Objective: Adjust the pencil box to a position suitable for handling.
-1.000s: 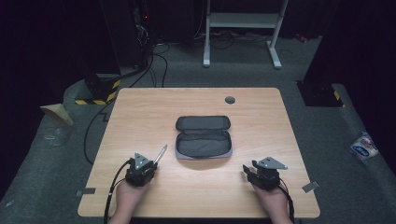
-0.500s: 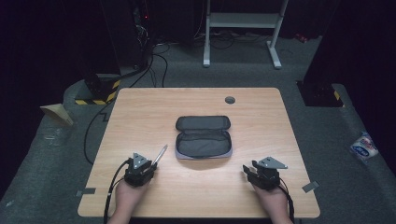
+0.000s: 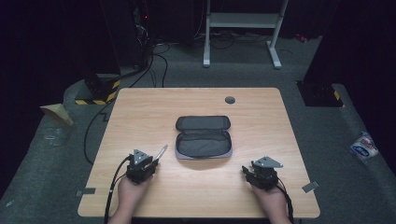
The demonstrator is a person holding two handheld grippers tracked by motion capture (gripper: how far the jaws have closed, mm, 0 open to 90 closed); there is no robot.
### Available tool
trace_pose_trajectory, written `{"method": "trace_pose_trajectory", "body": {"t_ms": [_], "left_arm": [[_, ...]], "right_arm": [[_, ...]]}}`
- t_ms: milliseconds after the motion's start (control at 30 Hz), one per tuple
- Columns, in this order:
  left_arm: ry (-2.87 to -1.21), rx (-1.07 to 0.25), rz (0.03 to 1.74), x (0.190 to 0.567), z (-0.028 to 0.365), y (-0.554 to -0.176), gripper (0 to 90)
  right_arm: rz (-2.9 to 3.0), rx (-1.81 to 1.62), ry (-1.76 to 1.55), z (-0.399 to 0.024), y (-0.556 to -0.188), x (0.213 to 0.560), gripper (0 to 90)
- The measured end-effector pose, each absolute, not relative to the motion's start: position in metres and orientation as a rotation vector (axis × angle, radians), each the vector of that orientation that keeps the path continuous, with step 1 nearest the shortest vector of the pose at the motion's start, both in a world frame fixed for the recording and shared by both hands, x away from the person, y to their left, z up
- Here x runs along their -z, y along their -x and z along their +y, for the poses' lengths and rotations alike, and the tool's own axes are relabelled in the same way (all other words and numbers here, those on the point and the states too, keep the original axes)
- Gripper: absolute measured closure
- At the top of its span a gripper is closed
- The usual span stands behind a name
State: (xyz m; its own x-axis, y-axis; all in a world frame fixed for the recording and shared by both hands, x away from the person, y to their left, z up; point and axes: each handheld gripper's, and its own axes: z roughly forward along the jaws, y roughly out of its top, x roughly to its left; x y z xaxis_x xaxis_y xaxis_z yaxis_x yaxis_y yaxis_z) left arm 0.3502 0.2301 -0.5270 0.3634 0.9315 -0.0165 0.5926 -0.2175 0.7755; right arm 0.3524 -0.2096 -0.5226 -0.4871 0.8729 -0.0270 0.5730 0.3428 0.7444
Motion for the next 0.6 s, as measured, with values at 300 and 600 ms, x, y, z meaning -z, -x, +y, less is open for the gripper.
{"method": "trace_pose_trajectory", "body": {"t_ms": [300, 600], "left_arm": [[-1.939, -0.586, 1.298, 0.5271, 0.2286, -0.3525, 67.8], [-1.915, -0.540, 1.296, 0.5271, 0.2315, -0.3581, 78.5]], "right_arm": [[2.196, -0.945, -1.266, -0.2082, -0.3532, 0.5230, 52.8], [2.189, -0.926, -1.235, -0.2055, -0.3504, 0.5231, 53.2]]}}
